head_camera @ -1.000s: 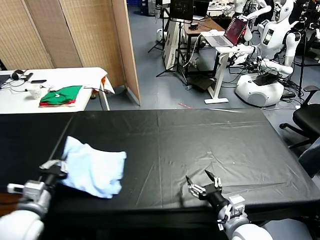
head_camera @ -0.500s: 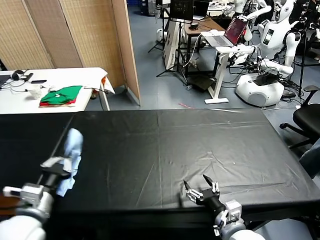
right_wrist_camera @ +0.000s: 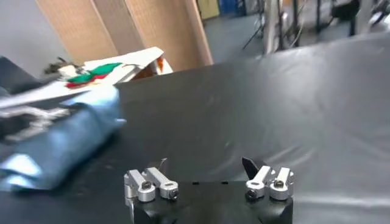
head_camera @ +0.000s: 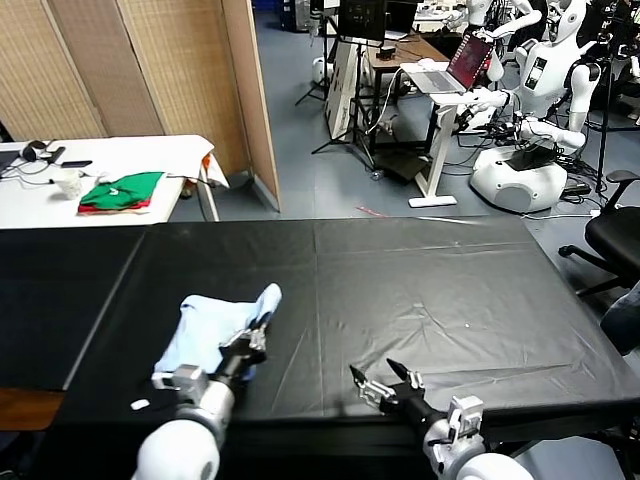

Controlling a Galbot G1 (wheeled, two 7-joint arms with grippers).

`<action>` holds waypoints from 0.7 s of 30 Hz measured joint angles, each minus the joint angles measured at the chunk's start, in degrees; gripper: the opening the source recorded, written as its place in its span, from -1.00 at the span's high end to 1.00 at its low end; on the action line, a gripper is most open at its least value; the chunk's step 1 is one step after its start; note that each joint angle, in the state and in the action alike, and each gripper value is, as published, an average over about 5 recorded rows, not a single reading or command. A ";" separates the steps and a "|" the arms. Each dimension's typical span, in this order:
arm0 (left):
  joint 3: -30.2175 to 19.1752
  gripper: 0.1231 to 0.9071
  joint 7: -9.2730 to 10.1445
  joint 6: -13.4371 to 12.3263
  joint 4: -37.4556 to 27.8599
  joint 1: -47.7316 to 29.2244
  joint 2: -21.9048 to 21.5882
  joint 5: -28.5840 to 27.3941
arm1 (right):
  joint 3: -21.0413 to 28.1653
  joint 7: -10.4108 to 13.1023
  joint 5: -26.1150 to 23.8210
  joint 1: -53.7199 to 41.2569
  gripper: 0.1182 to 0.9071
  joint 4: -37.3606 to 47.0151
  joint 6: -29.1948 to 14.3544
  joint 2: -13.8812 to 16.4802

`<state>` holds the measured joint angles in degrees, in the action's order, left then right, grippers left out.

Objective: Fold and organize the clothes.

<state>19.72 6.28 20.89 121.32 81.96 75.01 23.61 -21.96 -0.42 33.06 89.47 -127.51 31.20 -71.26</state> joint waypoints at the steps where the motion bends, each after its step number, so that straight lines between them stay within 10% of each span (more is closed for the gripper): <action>1: -0.45 0.88 -0.61 -0.51 -0.39 -0.12 0.30 -0.70 | 0.39 -0.03 0.84 -0.46 -1.00 0.18 0.26 0.28; 6: -0.87 0.55 -4.28 -3.59 -0.42 0.09 0.15 -2.07 | 2.85 -0.41 4.64 -3.71 -1.00 1.86 1.23 1.60; 15: 2.45 -0.81 -5.55 -9.84 1.38 1.23 -3.39 -6.16 | 8.16 0.38 8.56 -12.34 -1.00 6.72 2.21 0.61; 21: 5.82 -1.00 -4.62 -11.14 2.18 3.06 -4.72 -8.84 | 11.25 2.38 10.83 -17.20 -1.00 11.23 2.72 -1.43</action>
<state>25.54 1.66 9.75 123.49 85.02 70.29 14.77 -10.71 1.96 43.90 72.27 -116.28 33.92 -72.69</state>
